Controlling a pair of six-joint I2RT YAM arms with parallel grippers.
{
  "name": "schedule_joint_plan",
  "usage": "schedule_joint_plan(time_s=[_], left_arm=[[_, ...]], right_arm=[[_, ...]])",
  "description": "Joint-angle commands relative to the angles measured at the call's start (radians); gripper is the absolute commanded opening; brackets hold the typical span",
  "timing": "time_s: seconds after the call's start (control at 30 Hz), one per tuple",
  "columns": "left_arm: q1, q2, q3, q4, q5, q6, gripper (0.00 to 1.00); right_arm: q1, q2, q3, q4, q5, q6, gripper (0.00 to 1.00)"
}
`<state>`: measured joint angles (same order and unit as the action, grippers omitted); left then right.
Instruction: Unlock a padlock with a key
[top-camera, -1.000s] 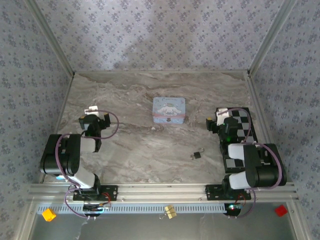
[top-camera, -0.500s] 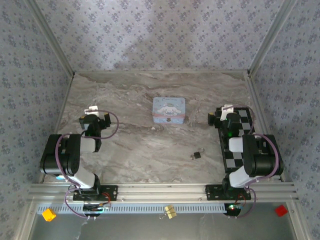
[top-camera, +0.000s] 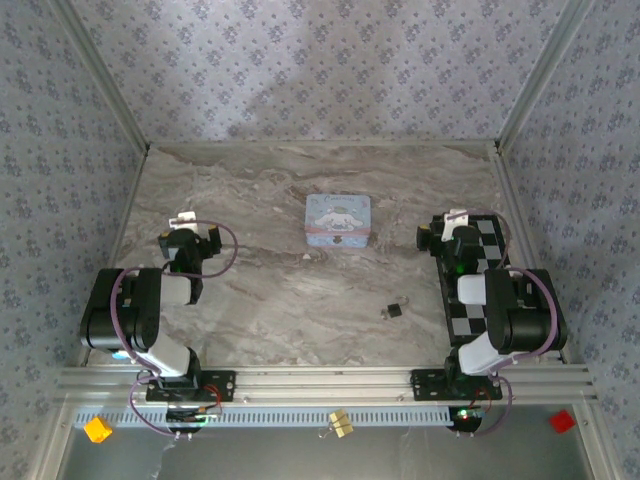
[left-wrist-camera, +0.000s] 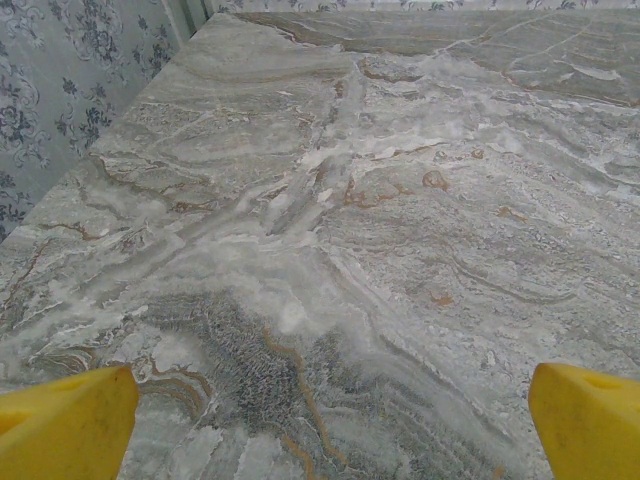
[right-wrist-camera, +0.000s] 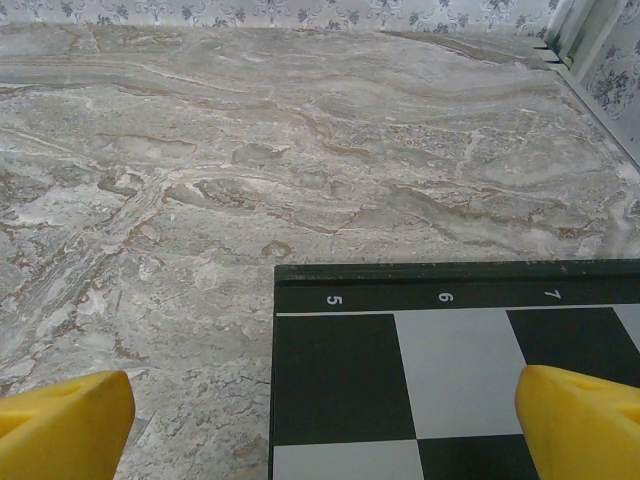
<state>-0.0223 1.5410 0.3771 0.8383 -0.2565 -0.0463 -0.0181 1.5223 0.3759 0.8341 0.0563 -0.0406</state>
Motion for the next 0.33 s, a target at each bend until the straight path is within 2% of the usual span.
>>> schedule_joint_plan(time_s=[0.0,0.07,0.3], left_arm=[[0.002,-0.006,0.017,0.013,0.011,-0.011,1.00],[0.002,-0.007,0.016,0.013,0.012,-0.011,1.00],[0.002,-0.007,0.017,0.013,0.012,-0.012,1.00]], right_arm=[[0.000,0.002,0.015,-0.019,-0.005,0.005,0.99],[-0.014,0.001,0.020,-0.029,-0.033,0.012,0.99],[-0.005,-0.001,0.014,-0.017,-0.004,0.010,0.99]])
